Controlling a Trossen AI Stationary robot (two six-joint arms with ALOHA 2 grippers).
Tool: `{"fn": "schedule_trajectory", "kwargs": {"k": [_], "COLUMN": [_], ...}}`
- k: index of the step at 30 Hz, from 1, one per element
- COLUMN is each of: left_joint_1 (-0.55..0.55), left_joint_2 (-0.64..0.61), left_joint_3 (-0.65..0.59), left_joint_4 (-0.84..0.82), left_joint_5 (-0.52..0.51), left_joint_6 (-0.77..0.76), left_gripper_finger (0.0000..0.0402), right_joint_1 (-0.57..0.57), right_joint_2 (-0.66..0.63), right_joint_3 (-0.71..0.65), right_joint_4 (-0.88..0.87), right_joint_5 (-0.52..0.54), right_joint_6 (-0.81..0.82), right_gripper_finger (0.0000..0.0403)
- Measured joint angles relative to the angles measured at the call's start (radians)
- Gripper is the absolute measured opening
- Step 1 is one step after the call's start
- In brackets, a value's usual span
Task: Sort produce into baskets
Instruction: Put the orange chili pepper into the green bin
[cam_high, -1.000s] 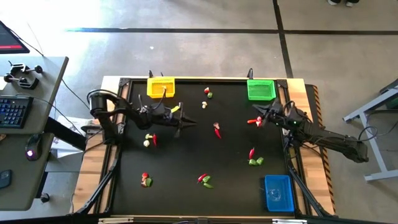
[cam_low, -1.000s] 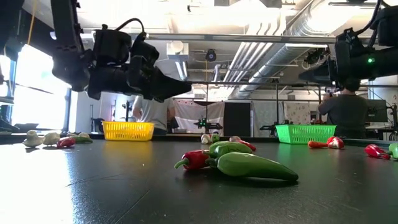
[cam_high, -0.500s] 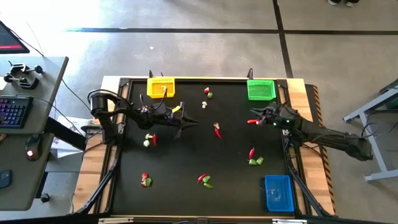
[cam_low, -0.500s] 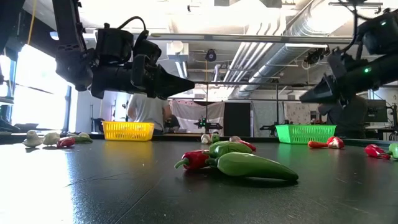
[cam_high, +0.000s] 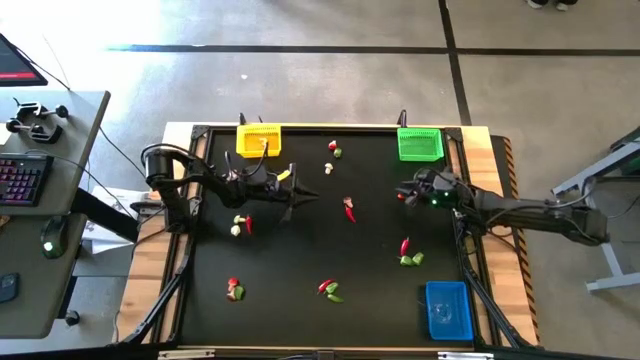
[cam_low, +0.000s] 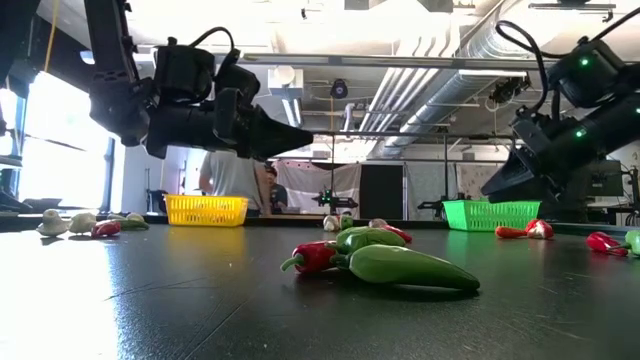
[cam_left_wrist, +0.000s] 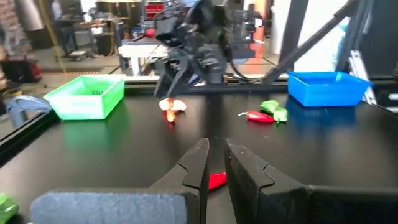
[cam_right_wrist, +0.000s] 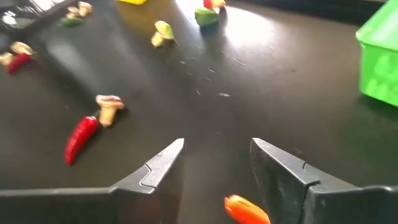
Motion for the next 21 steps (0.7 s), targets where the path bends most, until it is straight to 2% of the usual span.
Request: {"fn": "schedule_trajectory", "kwargs": {"k": [5, 12, 15, 21], "left_joint_1": [0.054, 0.098, 0.108, 0.109], "left_joint_2": [-0.089, -0.245, -0.271, -0.264], "left_joint_3": [0.000, 0.000, 0.000, 0.000], "left_joint_4": [-0.096, -0.282, -0.335, -0.409], "left_joint_5": [-0.037, -0.045, -0.047, -0.048], "left_joint_6": [-0.020, 0.063, 0.082, 0.129], "left_gripper_finger": [0.0035, 0.0035, 0.0035, 0.0035], "right_joint_1": [0.000, 0.000, 0.000, 0.000], "right_joint_2": [0.037, 0.142, 0.219, 0.413], "right_joint_3": [0.063, 0.266, 0.359, 0.510], "right_joint_4": [-0.061, -0.334, -0.463, -0.609], "right_joint_5": [-0.009, 0.006, -0.020, -0.112], "right_joint_6": [-0.013, -0.104, -0.155, -0.294], "right_gripper_finger": [0.0172, 0.0173, 0.0173, 0.0173]}}
